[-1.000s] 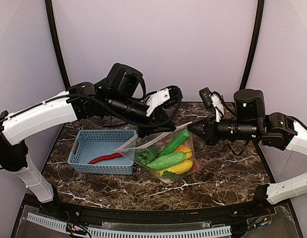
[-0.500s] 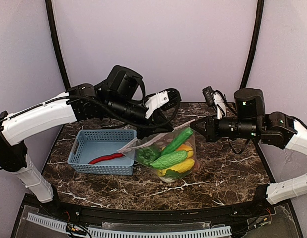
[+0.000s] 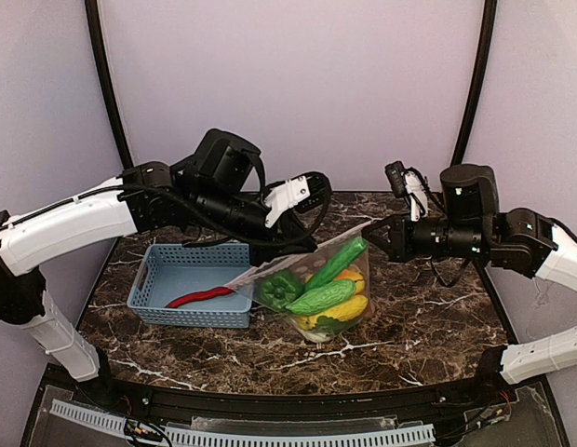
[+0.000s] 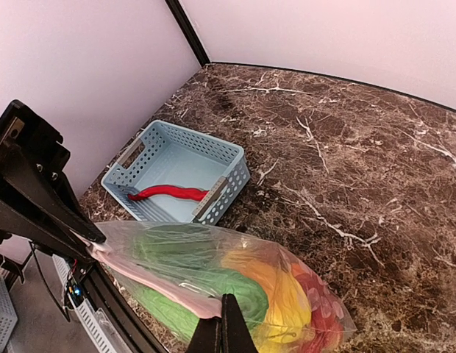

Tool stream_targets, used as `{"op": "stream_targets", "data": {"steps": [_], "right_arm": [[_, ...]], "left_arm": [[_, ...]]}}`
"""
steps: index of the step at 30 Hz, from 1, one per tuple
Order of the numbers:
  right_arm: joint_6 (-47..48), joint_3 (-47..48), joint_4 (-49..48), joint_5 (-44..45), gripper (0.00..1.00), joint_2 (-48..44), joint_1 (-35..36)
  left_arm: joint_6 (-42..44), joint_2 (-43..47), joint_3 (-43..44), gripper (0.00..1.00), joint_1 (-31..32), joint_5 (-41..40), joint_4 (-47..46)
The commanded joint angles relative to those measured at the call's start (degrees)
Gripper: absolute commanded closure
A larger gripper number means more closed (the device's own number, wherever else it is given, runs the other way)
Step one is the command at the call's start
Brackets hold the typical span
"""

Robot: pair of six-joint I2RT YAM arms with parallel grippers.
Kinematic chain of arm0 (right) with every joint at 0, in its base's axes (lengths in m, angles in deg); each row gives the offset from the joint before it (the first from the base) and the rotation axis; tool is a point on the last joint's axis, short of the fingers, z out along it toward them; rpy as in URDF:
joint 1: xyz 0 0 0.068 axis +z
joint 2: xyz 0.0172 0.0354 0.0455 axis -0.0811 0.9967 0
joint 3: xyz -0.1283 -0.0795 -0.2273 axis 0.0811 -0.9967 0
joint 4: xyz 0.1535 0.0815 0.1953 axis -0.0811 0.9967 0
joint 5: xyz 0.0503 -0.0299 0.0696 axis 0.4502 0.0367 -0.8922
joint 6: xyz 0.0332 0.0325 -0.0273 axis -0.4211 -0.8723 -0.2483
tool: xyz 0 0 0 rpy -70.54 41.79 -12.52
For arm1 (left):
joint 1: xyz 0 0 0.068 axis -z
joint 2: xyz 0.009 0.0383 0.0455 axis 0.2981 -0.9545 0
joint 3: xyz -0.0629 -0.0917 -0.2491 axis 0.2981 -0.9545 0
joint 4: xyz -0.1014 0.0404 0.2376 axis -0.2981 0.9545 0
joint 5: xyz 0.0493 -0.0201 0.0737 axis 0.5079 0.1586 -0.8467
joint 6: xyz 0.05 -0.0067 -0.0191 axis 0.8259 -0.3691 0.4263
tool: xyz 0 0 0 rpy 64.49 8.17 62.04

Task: Place the food in the zip-top bag and seal the zipper
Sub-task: Zip the zipper of the food storage bag.

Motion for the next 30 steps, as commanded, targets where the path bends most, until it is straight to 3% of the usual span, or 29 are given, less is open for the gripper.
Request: {"op": "stream_targets", "data": {"steps": [1,30], "right_arm": [[-1.4,0.0,-0.9,4.1,1.0,-1.3,-1.8],[-2.6,0.4,1.0,3.8,1.0,-1.5,-6.2]], "left_arm": [[-0.6,3.2,-1.7,0.99,-0.5,-0.5,5.2],[-1.6,7.0,-5.7,0.99,-1.5,-1.3,4.8]]}}
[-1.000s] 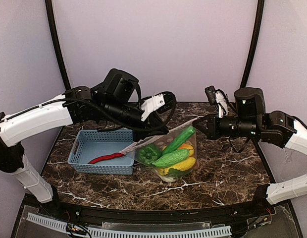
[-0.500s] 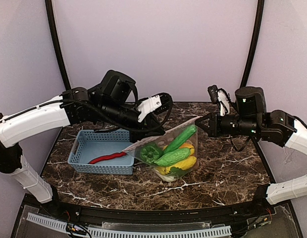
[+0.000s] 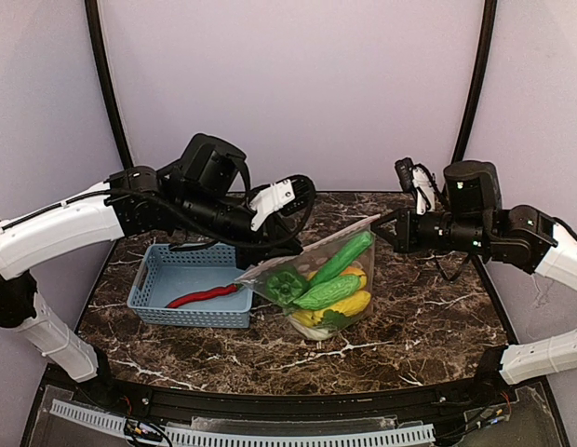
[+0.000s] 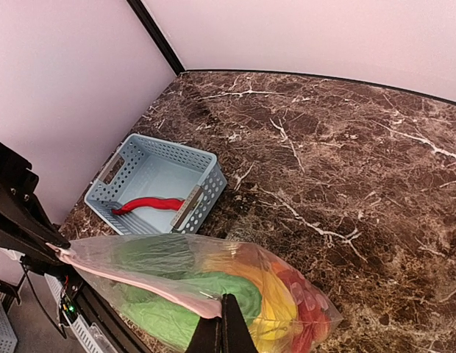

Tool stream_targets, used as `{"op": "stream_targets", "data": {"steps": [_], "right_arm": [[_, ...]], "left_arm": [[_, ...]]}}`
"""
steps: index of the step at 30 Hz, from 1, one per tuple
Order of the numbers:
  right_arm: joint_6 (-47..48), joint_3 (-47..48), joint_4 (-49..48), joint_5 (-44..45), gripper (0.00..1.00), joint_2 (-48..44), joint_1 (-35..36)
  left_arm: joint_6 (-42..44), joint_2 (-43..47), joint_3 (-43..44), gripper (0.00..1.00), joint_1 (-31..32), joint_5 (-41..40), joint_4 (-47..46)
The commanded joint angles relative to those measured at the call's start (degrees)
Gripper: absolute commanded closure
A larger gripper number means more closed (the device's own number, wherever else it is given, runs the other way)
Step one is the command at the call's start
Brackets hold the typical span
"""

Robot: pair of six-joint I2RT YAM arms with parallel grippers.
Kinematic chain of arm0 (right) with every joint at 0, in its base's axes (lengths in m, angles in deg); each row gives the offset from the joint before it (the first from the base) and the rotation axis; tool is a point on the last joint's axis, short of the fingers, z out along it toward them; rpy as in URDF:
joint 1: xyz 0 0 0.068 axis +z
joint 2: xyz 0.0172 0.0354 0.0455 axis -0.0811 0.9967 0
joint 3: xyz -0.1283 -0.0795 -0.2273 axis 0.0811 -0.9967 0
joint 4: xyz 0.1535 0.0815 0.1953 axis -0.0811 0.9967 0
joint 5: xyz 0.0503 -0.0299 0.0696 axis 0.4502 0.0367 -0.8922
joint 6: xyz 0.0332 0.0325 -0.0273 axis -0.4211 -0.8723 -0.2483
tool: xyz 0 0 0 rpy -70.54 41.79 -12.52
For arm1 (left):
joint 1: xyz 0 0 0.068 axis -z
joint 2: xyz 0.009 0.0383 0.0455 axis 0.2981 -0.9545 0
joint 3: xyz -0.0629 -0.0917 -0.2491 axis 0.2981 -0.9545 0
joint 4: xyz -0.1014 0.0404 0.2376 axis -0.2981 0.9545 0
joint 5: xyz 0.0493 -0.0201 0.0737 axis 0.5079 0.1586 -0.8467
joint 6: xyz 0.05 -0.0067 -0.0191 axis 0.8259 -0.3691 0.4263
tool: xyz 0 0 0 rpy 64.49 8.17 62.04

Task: Place the food in the zip-top bag and seal the zipper
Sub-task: Zip the zipper of the food storage bag.

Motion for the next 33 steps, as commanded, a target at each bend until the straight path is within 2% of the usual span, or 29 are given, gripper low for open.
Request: {"op": "stream_targets", "data": {"steps": [1,33], "right_arm": [[-0.8,0.4,-0.1,3.6,1.0,-1.3,-2.1],[-0.4,-0.8,0.5,0.4,1.0,-2.1,-8.9]], "left_arm": [[-0.6,3.3,-1.5,0.99,-0.4,-0.2,4.4],[-0.9,5.5,-3.9,0.99,-1.4,-1.0,4.6]]}}
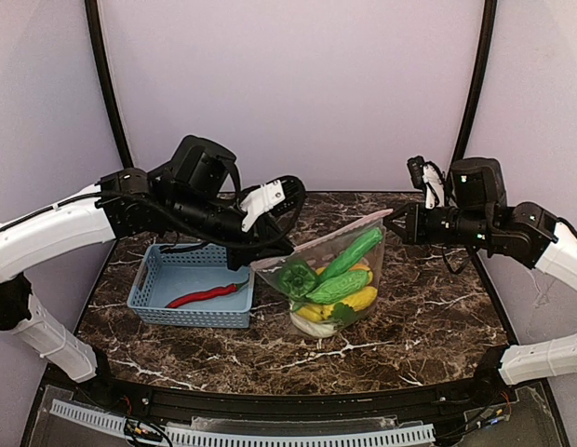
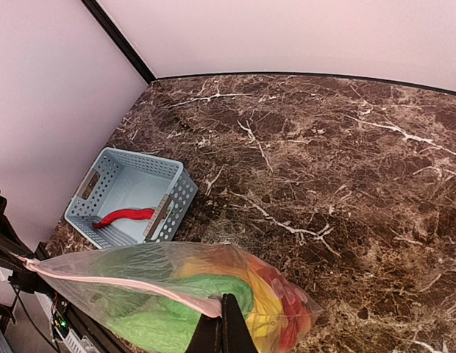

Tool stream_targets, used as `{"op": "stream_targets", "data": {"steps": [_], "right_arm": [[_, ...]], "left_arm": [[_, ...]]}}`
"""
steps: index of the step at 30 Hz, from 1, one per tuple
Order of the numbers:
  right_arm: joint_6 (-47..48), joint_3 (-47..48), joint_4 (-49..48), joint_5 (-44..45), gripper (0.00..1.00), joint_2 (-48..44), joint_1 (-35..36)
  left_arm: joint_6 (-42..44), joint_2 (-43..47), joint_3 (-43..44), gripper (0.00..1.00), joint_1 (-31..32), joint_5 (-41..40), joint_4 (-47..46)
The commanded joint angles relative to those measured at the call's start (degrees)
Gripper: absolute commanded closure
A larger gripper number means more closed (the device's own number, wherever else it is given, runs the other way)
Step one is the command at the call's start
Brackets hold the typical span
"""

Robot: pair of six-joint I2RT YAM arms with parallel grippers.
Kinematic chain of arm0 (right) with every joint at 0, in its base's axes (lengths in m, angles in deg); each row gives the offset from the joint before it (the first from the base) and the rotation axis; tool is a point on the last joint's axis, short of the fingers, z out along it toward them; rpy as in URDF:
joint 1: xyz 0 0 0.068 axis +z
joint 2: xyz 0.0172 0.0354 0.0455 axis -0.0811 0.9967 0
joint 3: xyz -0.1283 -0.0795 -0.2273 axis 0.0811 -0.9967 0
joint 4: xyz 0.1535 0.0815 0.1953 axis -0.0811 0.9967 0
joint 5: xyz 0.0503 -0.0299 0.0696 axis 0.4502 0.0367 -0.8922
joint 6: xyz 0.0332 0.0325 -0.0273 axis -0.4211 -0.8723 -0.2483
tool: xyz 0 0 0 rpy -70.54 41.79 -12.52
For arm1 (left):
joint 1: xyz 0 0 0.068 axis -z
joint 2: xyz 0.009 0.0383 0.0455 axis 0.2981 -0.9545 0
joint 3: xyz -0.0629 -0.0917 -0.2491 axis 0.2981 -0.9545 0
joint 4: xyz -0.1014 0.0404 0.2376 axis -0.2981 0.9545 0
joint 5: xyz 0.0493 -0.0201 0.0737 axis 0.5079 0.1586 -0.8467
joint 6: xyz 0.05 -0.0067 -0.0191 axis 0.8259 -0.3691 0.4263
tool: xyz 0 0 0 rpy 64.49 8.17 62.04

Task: Place the food in the zip-top bag and seal the zipper
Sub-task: Zip the zipper of the food storage bag.

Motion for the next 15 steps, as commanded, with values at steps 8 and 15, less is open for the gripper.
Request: {"op": "stream_targets", "data": {"steps": [8,15], "right_arm": [[-0.1,-1.3,-1.3,0.9,1.0,-2.3,-4.2],[0.0,-1.6,-1.2,0.1,1.0,-2.4,-5.7]], "left_arm": [[-0.5,3.9,-2.8,0.99,-1.1,-0.3,3.6],[-0.7,5.0,-3.9,0.99,-2.0,-0.1,3.5]]}}
